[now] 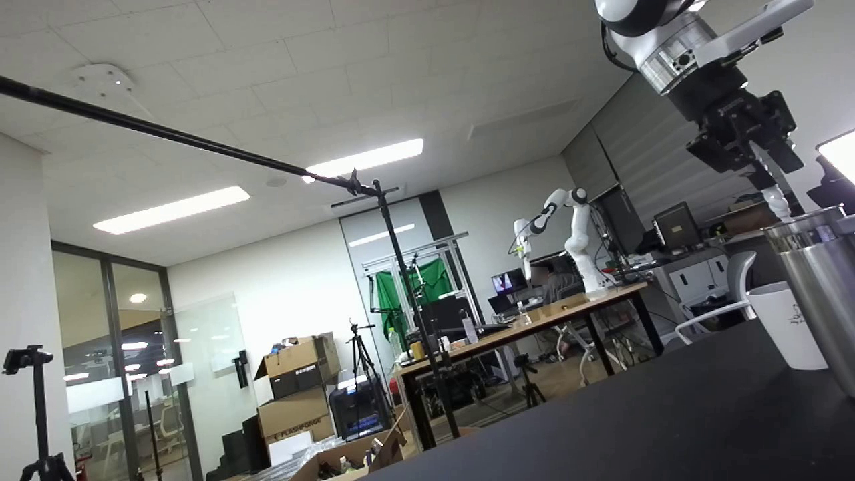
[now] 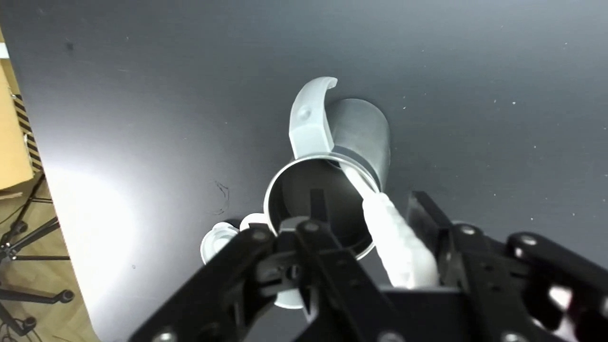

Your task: Move the brush inside the flask up and down

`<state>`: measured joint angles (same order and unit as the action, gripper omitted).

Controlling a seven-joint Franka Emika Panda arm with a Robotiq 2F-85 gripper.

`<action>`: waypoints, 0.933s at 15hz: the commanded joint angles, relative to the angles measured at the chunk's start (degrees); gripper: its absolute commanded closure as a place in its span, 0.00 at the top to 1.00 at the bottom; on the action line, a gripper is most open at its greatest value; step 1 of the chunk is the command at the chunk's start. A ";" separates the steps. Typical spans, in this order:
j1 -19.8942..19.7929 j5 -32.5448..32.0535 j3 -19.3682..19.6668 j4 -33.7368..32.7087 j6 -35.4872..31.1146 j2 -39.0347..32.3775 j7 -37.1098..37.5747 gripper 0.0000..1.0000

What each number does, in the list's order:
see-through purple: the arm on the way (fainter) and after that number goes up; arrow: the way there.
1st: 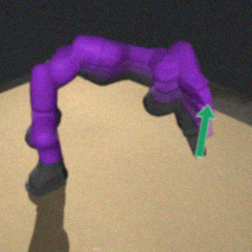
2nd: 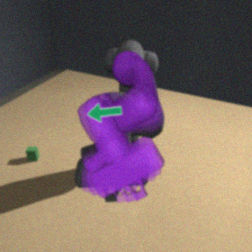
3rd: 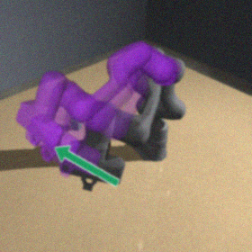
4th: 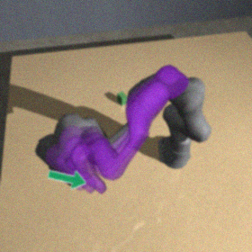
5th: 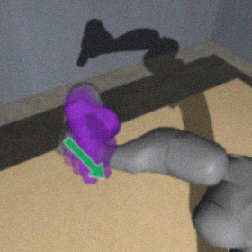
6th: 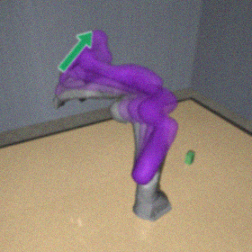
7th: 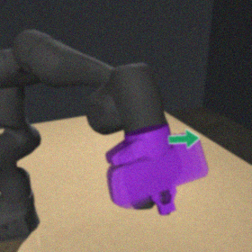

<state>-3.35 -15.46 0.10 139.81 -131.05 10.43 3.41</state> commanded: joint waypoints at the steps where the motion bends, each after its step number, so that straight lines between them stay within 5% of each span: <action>1: 0.06 2.38 0.81 -0.04 0.41 0.53 -0.35 0.17; 4: -0.02 4.81 1.44 -1.16 1.26 0.09 -1.24 0.01; 14: -0.80 8.56 3.62 -11.52 12.36 -1.25 -4.93 0.04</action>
<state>-3.77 -7.81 3.04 133.59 -123.73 10.33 -0.01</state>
